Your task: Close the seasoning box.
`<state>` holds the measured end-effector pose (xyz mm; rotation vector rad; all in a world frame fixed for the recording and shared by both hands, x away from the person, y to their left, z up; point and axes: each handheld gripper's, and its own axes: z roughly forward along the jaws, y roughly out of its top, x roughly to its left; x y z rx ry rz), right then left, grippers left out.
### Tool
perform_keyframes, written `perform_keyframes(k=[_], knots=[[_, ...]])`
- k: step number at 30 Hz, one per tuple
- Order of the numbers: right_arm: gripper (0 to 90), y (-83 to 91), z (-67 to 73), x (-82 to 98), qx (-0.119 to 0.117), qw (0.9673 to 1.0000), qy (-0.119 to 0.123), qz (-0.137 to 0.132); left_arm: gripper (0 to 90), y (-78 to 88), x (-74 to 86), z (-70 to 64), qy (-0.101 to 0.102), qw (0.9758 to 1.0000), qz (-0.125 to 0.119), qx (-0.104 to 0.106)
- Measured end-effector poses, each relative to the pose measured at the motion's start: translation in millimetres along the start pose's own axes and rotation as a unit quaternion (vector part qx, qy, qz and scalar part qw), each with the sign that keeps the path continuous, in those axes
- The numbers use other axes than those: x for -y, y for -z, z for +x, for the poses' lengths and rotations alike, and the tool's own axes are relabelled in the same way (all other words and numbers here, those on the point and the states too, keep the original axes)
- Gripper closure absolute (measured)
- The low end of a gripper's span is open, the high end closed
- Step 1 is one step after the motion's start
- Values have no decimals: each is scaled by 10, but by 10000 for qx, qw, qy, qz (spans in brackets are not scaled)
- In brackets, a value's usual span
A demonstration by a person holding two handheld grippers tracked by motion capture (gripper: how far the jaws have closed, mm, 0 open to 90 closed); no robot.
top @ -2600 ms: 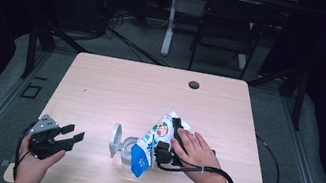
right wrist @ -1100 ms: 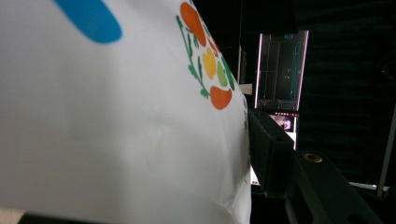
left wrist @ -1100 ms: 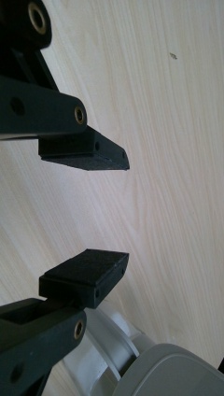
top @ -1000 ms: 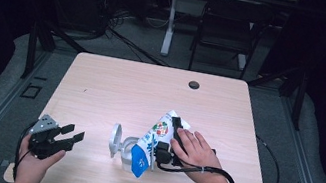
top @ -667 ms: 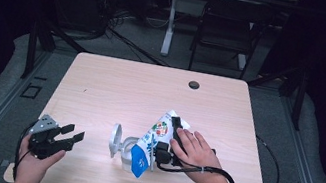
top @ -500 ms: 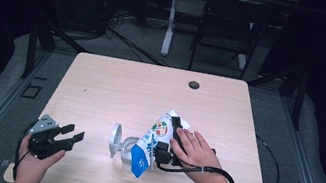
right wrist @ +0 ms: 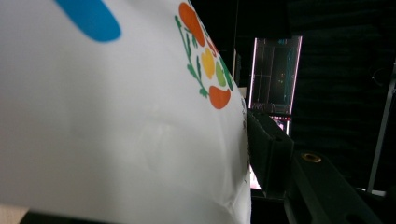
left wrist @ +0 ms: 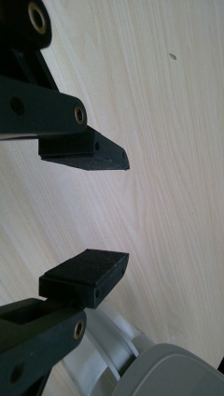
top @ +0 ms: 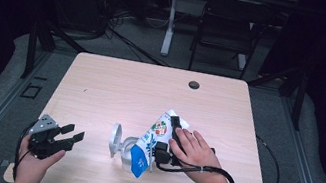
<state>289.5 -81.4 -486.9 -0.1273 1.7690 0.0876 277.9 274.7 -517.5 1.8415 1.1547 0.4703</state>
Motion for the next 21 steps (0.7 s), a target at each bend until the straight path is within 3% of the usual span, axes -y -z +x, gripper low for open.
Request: perform_keyframes(k=[21], knots=[[605,-6,-9,-20,33,10000,41,-79,489,1,1,1,4,10000,-1,4]])
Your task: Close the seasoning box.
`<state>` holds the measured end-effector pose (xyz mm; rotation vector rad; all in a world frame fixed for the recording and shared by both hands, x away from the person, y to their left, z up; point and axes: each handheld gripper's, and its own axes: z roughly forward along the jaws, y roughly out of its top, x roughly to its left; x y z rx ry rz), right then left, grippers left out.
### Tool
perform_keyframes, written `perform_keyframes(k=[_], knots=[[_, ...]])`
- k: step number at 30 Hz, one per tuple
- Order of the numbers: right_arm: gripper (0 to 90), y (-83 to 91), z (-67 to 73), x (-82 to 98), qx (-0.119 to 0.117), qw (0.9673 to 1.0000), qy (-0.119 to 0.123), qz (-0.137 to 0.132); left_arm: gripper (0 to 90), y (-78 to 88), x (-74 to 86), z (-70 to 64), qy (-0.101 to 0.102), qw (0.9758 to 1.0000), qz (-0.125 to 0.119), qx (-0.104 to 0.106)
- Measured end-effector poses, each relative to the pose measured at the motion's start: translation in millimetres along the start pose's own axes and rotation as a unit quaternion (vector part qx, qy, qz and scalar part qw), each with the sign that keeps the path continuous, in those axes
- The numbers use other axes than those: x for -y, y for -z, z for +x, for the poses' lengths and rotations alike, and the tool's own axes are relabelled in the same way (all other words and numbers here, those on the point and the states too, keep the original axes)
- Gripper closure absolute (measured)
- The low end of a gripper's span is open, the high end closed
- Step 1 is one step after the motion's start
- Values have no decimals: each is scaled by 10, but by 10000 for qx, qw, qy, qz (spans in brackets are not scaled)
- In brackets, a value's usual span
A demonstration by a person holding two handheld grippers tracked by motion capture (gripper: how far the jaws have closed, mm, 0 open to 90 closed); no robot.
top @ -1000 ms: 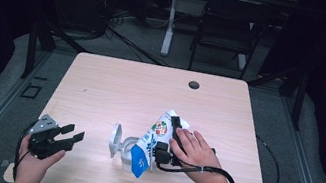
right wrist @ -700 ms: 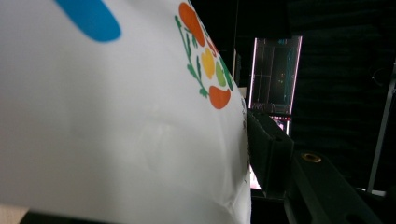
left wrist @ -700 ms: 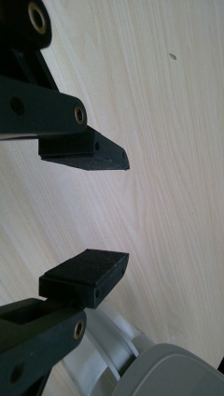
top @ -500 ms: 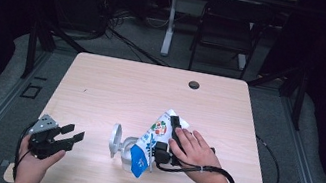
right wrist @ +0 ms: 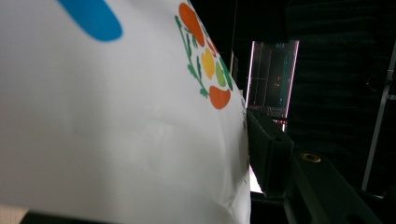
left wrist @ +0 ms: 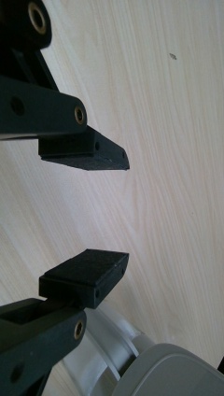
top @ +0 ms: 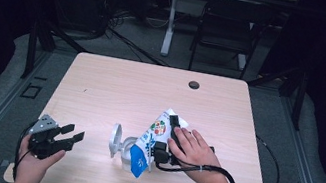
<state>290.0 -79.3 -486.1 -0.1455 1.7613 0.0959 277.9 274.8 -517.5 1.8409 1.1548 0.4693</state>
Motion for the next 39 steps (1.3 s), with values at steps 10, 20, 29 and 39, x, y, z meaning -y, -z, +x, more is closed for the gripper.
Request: perform_keyframes(k=[10,20,29,39], knots=[[608,5,-13,-7,32,9999,101,20,489,1,-1,0,2,10000,-7,3],[609,13,-34,-26,56,9997,214,67,489,1,-1,3,13,10000,-5,1],[611,5,-35,-48,125,9994,314,6,489,6,-2,6,14,10000,-11,3],[613,13,-52,-65,174,9989,430,48,489,5,-3,3,7,10000,-15,0]])
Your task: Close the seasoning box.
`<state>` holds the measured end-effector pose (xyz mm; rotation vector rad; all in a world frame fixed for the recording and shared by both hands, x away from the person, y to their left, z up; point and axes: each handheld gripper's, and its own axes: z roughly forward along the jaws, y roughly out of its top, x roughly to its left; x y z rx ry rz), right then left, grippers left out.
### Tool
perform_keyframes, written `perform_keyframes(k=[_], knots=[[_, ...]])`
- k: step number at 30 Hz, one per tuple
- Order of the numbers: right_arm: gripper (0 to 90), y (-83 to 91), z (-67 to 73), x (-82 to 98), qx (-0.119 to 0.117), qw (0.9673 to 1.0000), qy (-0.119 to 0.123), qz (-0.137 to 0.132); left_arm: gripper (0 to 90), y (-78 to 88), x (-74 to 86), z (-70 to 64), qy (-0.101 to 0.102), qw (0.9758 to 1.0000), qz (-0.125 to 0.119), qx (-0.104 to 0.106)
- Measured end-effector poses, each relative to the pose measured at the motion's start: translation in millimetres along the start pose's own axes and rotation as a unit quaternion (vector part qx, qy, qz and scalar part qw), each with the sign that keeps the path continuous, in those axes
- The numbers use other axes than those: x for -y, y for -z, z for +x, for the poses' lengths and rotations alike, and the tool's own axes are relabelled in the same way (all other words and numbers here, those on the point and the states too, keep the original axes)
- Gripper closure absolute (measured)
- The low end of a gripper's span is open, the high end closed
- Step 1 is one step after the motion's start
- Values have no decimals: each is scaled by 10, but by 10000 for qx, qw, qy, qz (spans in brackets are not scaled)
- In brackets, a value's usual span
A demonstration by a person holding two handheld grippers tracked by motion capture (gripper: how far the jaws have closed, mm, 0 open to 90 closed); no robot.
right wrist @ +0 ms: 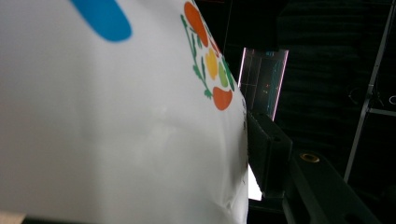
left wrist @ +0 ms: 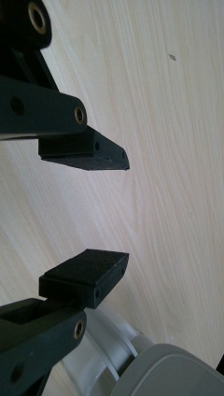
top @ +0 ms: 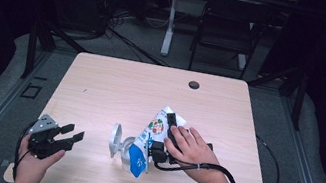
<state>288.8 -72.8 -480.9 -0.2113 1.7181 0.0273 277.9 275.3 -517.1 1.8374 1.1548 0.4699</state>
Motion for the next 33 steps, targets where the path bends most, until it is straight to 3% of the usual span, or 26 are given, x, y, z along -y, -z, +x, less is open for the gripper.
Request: perform_keyframes(k=[33], knots=[[616,-12,59,-1,-19,9999,-78,-96,489,4,-2,2,-16,10000,-2,-4]])
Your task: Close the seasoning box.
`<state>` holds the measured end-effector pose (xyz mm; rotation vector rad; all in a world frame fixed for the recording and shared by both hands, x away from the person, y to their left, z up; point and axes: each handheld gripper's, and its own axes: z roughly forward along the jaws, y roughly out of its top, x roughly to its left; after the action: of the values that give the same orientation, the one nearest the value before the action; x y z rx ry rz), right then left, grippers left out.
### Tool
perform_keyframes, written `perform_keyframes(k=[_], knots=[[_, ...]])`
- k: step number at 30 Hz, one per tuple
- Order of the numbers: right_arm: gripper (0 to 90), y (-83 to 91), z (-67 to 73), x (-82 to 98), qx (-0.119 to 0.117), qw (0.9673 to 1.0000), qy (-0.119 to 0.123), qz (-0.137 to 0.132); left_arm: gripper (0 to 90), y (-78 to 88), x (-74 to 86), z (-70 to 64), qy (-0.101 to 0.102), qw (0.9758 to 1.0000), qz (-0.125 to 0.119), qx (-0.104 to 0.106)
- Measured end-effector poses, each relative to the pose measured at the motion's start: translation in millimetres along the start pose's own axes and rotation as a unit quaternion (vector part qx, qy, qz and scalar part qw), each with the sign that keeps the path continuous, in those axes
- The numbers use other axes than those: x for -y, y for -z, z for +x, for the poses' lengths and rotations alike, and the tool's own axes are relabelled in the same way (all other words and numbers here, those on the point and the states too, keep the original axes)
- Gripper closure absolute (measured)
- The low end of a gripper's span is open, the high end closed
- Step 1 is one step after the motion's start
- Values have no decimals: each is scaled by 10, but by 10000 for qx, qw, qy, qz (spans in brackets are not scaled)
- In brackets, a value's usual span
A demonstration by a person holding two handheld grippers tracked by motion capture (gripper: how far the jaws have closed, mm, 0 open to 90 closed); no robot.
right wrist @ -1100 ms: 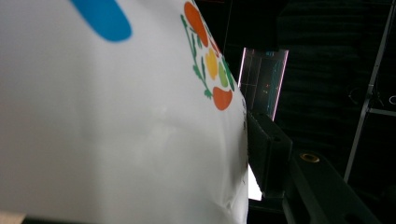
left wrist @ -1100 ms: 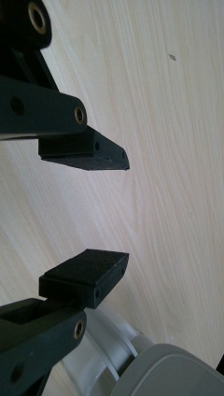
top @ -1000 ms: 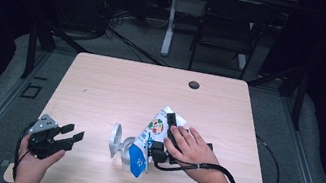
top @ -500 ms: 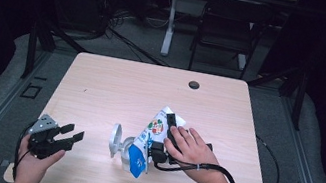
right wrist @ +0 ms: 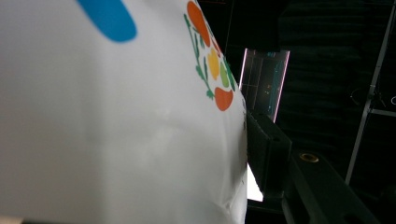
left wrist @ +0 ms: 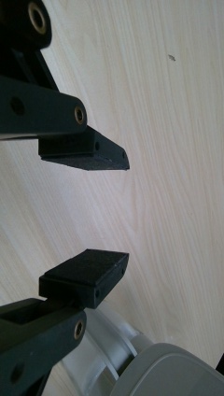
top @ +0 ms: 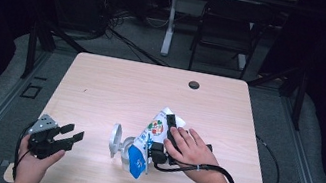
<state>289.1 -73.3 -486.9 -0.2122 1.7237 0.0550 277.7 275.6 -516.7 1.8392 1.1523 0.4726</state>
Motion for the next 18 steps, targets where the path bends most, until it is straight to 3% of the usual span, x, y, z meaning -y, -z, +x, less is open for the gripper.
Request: perform_keyframes(k=[10,18], knots=[[615,11,-5,1,-40,10000,-15,51,489,-4,2,-1,19,10000,2,6],[616,9,24,41,-131,9995,-287,36,489,-5,4,-1,23,10000,4,7]])
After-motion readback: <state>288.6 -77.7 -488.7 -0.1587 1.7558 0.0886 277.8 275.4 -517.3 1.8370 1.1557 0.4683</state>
